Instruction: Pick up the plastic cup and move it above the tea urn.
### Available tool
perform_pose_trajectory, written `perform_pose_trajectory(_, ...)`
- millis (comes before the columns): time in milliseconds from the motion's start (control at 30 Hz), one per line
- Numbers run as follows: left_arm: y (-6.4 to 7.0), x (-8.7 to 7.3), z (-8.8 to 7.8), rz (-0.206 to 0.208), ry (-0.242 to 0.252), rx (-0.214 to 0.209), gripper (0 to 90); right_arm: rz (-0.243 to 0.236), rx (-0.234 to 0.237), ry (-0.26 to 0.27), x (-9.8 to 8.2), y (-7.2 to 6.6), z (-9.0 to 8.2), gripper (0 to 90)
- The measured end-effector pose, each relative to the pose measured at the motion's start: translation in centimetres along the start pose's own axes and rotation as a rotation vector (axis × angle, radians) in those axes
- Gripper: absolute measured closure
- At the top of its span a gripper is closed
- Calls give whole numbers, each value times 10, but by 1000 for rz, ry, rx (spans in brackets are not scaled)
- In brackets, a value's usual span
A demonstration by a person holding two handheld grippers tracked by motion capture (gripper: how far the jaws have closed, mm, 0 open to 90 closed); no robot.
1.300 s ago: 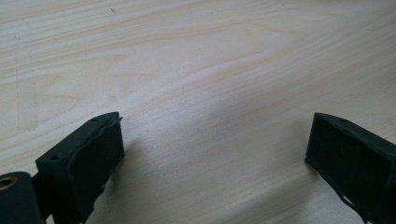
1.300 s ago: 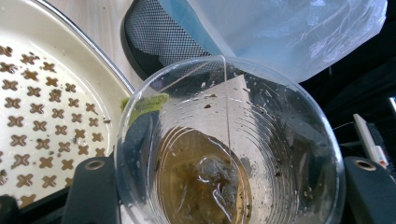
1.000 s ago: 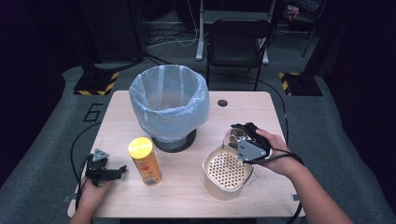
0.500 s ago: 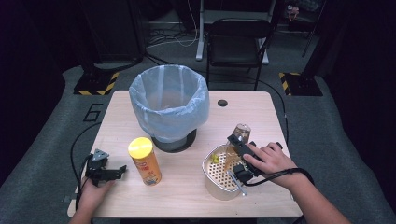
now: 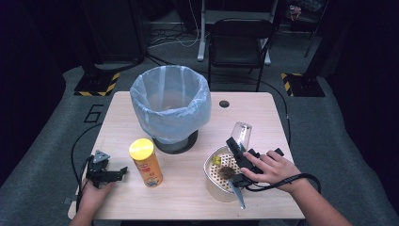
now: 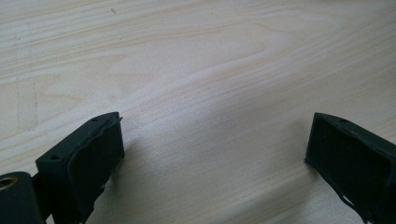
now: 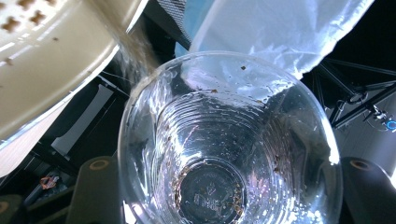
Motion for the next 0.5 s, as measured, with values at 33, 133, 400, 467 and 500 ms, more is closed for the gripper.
perform_pose_trajectory(33, 0, 0, 0, 0, 0, 0, 39, -2, 5, -4, 0, 1, 0, 363)
perform_pose_trajectory(133, 0, 0, 0, 0, 0, 0, 39, -3, 3, 6, 0, 3, -1, 362)
perform_pose_trajectory(400, 0, 0, 0, -1, 0, 0, 39, 86, 2, 12, 3, -1, -2, 360)
perform_pose_trajectory(467, 0, 0, 0, 0, 0, 0, 39, -10, 4, 24, 2, 8, -2, 359)
perform_pose_trajectory(500, 0, 0, 0, 0, 0, 0, 39, 125, 96, 19, 2, -7, -3, 359)
Point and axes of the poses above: each handheld gripper's, and its own axes: z roughly forward along the jaws, x roughly out of its top, y roughly to its right, the point moved 1 cm from there along z, roughly forward along the jaws, and after that the axes turned 15 degrees about x, right-handed, at the moved point
